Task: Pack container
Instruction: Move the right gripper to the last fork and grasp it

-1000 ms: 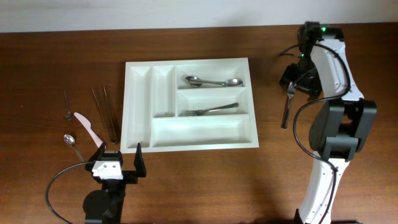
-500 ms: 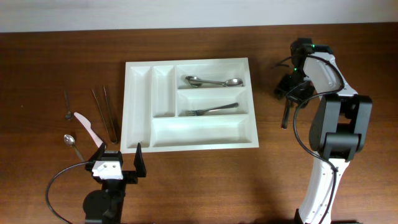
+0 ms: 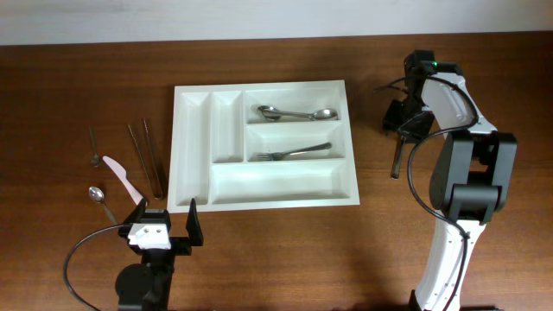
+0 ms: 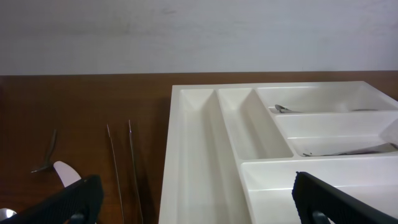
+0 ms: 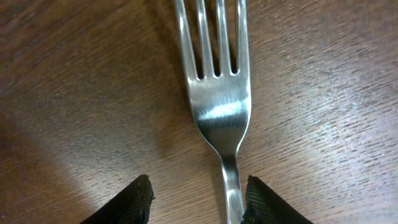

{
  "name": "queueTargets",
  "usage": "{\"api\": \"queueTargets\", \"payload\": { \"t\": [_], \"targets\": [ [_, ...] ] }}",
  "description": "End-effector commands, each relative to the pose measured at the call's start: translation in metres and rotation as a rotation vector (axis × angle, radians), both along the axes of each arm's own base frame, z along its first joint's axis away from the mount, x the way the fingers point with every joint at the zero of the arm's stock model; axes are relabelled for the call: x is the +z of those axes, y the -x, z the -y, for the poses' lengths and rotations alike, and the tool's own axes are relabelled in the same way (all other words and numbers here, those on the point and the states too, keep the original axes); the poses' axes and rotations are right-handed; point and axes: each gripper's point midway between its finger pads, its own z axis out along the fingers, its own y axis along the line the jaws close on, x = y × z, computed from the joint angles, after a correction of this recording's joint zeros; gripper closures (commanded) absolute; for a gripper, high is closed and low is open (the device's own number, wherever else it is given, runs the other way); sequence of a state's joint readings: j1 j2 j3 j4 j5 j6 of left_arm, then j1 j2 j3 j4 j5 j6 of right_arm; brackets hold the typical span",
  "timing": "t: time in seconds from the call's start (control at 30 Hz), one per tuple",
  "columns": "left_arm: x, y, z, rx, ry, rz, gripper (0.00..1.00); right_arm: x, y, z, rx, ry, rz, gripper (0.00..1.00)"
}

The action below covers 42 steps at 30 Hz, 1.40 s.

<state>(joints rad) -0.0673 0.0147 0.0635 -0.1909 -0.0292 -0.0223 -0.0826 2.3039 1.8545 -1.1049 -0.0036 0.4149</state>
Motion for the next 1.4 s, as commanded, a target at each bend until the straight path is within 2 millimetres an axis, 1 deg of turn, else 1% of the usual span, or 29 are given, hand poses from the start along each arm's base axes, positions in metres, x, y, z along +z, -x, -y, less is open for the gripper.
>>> {"api": "queueTargets", "payload": {
  "t": [0.0,0.13,0.17,0.23,0.37,0.43,0.47,0.5,0.53,0.57,0.63,0.97,1.07,1.13,1.23,1.37],
  "targets": [
    [-0.001,0.000,0.002,-0.012,-0.014,0.006,0.01,0.000,0.002,0.004,0.025,0.032,-0.004,0.50],
    [-0.001,0.000,0.002,-0.012,-0.014,0.005,0.01,-0.004,0.005,0.006,0.045,0.045,-0.012,0.49],
    [-0.001,0.000,0.002,-0.012,-0.014,0.006,0.01,-0.006,0.006,0.006,0.046,0.044,-0.014,0.48],
    [-0.001,0.000,0.002,-0.012,-0.014,0.006,0.01,-0.012,0.009,0.005,0.065,0.044,-0.020,0.45],
    [-0.001,0.000,0.002,-0.012,-0.014,0.005,0.01,-0.026,0.018,0.004,0.087,0.043,-0.041,0.46],
    [-0.001,0.000,0.002,-0.012,-0.014,0.006,0.01,-0.032,0.023,0.004,0.088,0.041,-0.051,0.54],
    [-0.001,0.000,0.002,-0.012,-0.014,0.005,0.01,-0.034,0.025,0.004,0.087,0.040,-0.055,0.59],
    [-0.001,0.000,0.002,-0.012,-0.014,0.005,0.01,-0.037,0.027,0.004,0.087,0.040,-0.060,0.69],
    [-0.001,0.000,0.002,-0.012,-0.014,0.005,0.01,-0.039,0.029,0.004,0.088,0.040,-0.065,0.84],
    [-0.001,0.000,0.002,-0.012,-0.014,0.005,0.01,-0.039,0.029,0.004,0.088,0.039,-0.066,0.90],
    [-0.001,0.000,0.002,-0.012,-0.014,0.005,0.01,-0.039,0.029,0.004,0.088,0.040,-0.065,0.93],
    [-0.001,0.000,0.002,-0.012,-0.014,0.005,0.01,-0.039,0.029,0.004,0.116,0.041,-0.065,0.96],
    [-0.001,0.000,0.002,-0.012,-0.014,0.005,0.01,-0.034,0.024,0.004,0.158,0.044,-0.054,0.96],
    [-0.001,0.000,0.002,-0.012,-0.014,0.005,0.01,-0.027,0.019,0.005,0.176,0.048,-0.042,0.96],
    [-0.001,0.000,0.002,-0.012,-0.014,0.005,0.01,-0.009,0.006,0.005,0.175,0.053,-0.008,0.96],
    [-0.001,0.000,0.002,-0.012,-0.014,0.006,0.01,0.026,-0.015,0.007,0.174,0.063,0.055,0.96]
  ]
}}
